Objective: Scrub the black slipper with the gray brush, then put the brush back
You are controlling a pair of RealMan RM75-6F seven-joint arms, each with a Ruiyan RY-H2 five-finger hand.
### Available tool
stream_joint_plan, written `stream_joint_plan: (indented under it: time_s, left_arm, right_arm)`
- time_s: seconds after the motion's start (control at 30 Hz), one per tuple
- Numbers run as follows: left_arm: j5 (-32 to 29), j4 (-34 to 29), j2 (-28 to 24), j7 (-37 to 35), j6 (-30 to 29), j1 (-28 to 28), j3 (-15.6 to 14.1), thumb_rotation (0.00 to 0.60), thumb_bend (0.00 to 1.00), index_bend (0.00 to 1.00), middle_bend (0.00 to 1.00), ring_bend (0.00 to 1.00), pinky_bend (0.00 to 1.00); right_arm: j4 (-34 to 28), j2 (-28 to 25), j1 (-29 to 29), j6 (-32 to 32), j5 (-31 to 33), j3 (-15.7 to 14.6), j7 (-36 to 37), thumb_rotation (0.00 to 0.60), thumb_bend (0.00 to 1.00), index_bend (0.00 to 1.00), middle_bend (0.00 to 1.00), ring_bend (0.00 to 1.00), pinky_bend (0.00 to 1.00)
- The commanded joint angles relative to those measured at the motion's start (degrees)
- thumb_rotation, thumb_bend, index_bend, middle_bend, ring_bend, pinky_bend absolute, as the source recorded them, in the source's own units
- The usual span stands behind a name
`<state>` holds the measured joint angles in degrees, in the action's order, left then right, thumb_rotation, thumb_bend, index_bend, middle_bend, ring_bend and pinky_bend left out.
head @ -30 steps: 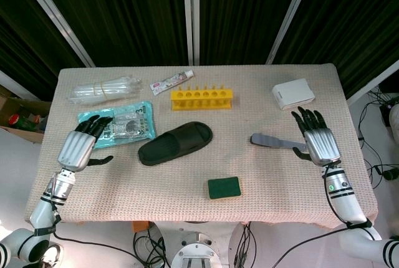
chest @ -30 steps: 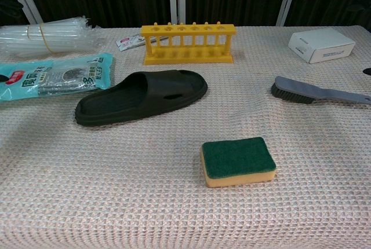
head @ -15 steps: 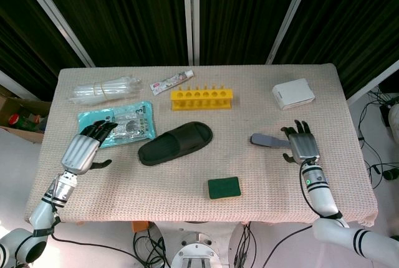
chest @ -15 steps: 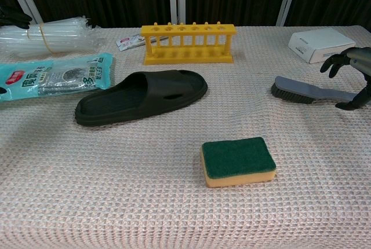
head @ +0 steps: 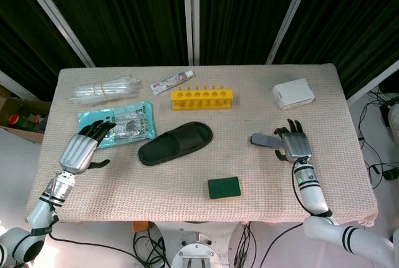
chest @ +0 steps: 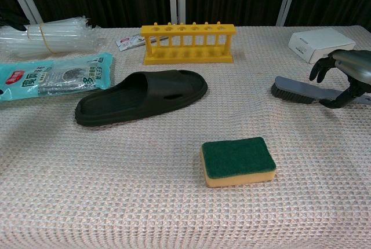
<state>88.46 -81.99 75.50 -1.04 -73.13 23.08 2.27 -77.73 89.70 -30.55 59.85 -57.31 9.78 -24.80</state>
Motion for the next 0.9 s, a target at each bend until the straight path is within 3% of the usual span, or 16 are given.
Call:
stream_joint_plan:
  time_s: [0.03,0.9]
  left_arm:
    - [-0.1,0.0,-0.1,0.0,0.0,-0.1,0.0,0.600,0.03,0.13,0.16,0.11,0.25]
    - [-1.0,-0.7,-0.5,0.7,0.9,0.1,0.2,0.600,0.03,0.13,0.16,0.11,0.25]
  right_arm:
    - [0.3,0.2,-0.3,-0.5,0.3,-0.1,-0.5,0.600,0.32,0.35,0.34,0.00,0.00]
    - [0.8,1.3,-1.0,-0.4,1.3,0.3,-0.6,0.600,0.34,0.42,0.39,0.00,0.00]
